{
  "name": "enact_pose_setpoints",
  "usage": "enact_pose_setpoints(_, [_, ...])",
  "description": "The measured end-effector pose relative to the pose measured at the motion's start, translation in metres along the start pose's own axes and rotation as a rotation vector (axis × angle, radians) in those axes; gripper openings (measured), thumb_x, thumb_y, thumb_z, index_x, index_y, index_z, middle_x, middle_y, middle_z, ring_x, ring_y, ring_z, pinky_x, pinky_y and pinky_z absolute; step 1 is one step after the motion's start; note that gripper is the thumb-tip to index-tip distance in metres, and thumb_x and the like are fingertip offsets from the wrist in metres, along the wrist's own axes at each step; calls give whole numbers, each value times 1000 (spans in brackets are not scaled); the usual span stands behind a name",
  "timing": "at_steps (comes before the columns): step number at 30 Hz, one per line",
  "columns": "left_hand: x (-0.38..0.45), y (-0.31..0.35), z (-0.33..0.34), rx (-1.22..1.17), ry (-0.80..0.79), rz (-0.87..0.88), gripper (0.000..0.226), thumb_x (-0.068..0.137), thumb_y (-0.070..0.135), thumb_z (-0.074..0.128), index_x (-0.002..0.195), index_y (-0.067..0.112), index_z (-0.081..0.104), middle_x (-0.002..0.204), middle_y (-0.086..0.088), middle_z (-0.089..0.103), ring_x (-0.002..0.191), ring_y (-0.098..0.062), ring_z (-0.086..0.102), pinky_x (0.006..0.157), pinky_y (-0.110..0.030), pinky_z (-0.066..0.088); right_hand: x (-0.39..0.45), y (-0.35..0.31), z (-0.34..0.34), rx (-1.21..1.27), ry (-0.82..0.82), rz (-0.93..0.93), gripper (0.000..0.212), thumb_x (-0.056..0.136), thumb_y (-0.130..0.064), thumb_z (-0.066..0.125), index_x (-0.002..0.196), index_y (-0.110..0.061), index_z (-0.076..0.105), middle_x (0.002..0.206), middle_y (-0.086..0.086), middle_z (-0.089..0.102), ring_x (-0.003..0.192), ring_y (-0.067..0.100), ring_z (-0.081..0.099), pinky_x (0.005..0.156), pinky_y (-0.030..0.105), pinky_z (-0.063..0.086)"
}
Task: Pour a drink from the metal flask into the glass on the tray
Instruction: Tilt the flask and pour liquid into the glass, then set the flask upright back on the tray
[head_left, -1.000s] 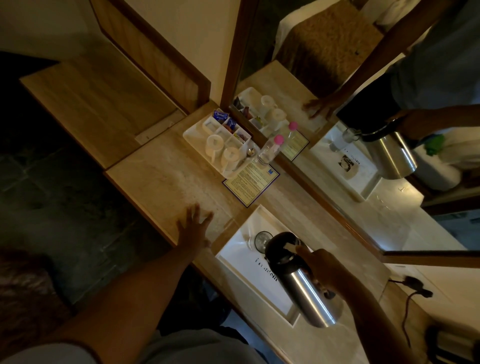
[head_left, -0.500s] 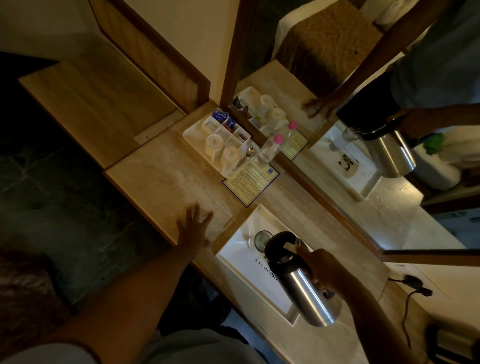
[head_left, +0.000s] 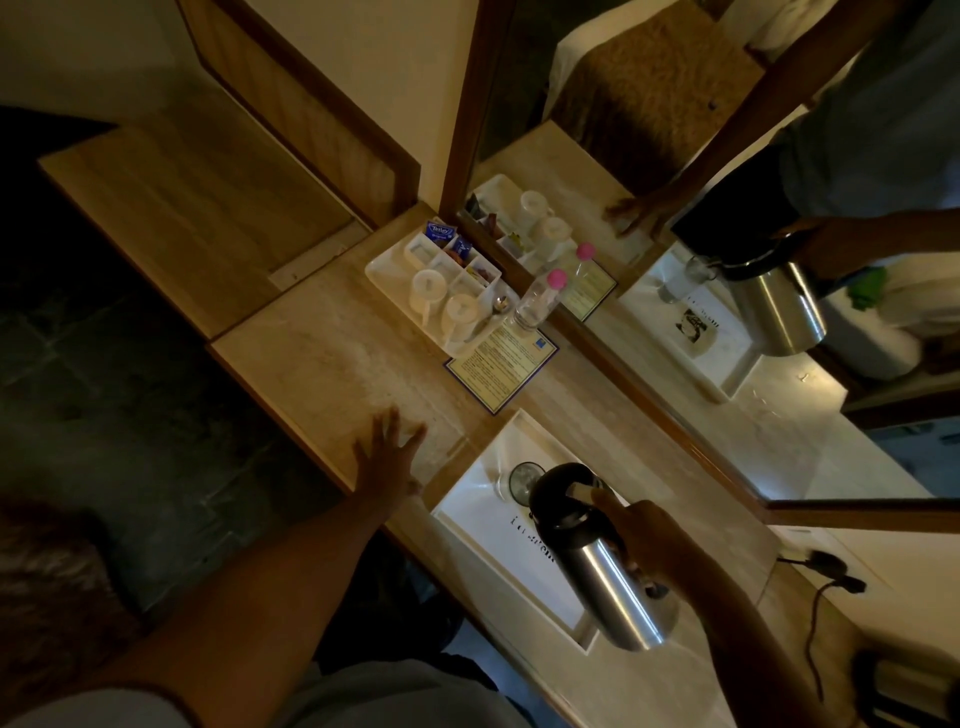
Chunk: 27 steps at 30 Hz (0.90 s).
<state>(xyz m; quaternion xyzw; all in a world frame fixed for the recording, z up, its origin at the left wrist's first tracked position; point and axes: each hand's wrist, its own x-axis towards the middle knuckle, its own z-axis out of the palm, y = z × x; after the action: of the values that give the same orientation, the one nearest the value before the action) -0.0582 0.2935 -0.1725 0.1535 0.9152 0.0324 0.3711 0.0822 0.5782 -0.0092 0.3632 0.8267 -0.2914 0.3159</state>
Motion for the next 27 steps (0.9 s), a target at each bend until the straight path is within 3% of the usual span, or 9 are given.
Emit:
enact_pose_setpoints(2, [0,1,0,3,0,-3,105,94,48,73,168,40,-2,173,-15,-24,161,-42,-17,126,-69,16,-2,2,-1,45,25,20,56,95,-65,50,57,-24,59,38,-6,55,34,3,49,45,20,42])
enact_pose_setpoints(5, [0,2,0,5,-2,-9,105,94,48,73,168,40,-1,173,-15,-24,161,-41,-16,126,-69,16,-6,7,1,35,-13,-81,49,100,-59,42,64,-31,57,49,-4,53,38,5,47,53,22,45])
enact_pose_setpoints(10, [0,4,-1,12,-4,-9,105,94,49,72,168,40,-2,172,-15,-24,161,-42,-16,126,-69,17,-8,23,6,139,2,-99,69,99,-63,38,58,-14,62,38,-4,53,32,3,46,53,24,44])
enact_pose_setpoints(15, [0,6,0,-1,-8,-11,105,93,48,74,168,40,1,173,-13,-23,162,-41,-16,126,-69,17,-9,47,14,192,51,-193,83,91,-72,32,71,-1,70,48,1,58,43,11,53,56,24,48])
enact_pose_setpoints(19, [0,8,2,10,-2,-19,104,93,47,74,168,40,2,173,-13,-22,162,-41,-15,126,-69,17,-8,65,25,322,108,-217,91,89,-83,34,64,-1,65,48,5,60,43,15,55,60,31,48])
enact_pose_setpoints(23, [1,9,2,24,-10,-18,105,93,48,73,168,39,0,173,-14,-22,162,-42,-14,126,-68,18,-10,77,34,439,201,-277,93,83,-89,36,61,-2,64,45,5,57,41,15,53,57,29,47])
enact_pose_setpoints(27, [3,9,3,25,-7,-10,103,95,48,71,168,38,-1,173,-14,-23,161,-42,-15,126,-69,17,-14,85,45,671,275,-236,81,90,-77,40,51,-10,62,45,6,53,42,17,48,55,32,43])
